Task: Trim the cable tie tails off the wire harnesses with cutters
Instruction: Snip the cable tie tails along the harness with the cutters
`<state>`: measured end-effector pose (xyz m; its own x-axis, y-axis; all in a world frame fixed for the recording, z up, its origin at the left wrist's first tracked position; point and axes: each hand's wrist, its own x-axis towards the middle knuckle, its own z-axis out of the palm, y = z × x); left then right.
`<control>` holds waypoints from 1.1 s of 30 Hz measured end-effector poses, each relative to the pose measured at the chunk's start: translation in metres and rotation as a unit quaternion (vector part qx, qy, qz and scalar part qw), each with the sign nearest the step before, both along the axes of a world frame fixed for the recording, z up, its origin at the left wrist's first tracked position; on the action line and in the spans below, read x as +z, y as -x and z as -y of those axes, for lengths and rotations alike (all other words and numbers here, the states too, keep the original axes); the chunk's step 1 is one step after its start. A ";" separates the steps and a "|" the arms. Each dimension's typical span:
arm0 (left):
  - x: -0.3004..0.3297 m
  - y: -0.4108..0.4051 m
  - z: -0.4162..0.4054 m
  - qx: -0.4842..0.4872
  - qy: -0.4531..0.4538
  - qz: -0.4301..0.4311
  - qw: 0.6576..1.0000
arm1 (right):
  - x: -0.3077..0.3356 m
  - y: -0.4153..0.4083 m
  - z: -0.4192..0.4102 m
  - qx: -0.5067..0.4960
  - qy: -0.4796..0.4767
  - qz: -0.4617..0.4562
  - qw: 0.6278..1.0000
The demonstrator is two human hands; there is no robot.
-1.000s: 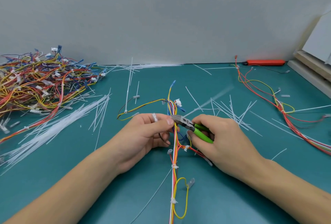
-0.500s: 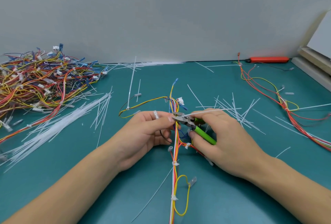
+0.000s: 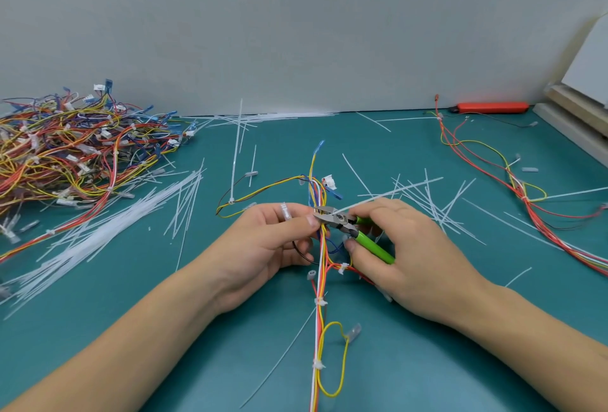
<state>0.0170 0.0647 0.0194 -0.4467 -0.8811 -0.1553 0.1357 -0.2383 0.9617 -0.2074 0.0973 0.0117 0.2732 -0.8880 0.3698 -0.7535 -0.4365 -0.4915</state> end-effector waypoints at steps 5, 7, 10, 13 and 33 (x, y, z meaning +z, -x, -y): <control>0.001 0.001 0.000 0.011 0.003 0.011 1.000 | -0.001 -0.001 0.001 -0.014 -0.002 0.017 1.000; 0.002 0.001 -0.001 0.009 0.007 0.011 1.000 | -0.001 0.000 0.001 -0.015 -0.005 0.018 1.000; 0.003 0.001 -0.002 0.006 0.009 0.016 1.000 | -0.001 0.000 -0.001 -0.015 -0.013 0.016 1.000; 0.004 0.002 -0.003 0.012 0.010 0.019 1.000 | 0.000 0.000 -0.002 -0.018 -0.017 0.019 1.000; 0.003 0.003 -0.002 0.002 0.002 -0.001 1.000 | 0.005 0.000 -0.005 -0.006 -0.017 -0.006 1.000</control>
<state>0.0143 0.0664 0.0223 -0.4430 -0.8837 -0.1512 0.1396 -0.2346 0.9620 -0.2075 0.1022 0.0165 0.2661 -0.9032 0.3367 -0.7642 -0.4106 -0.4974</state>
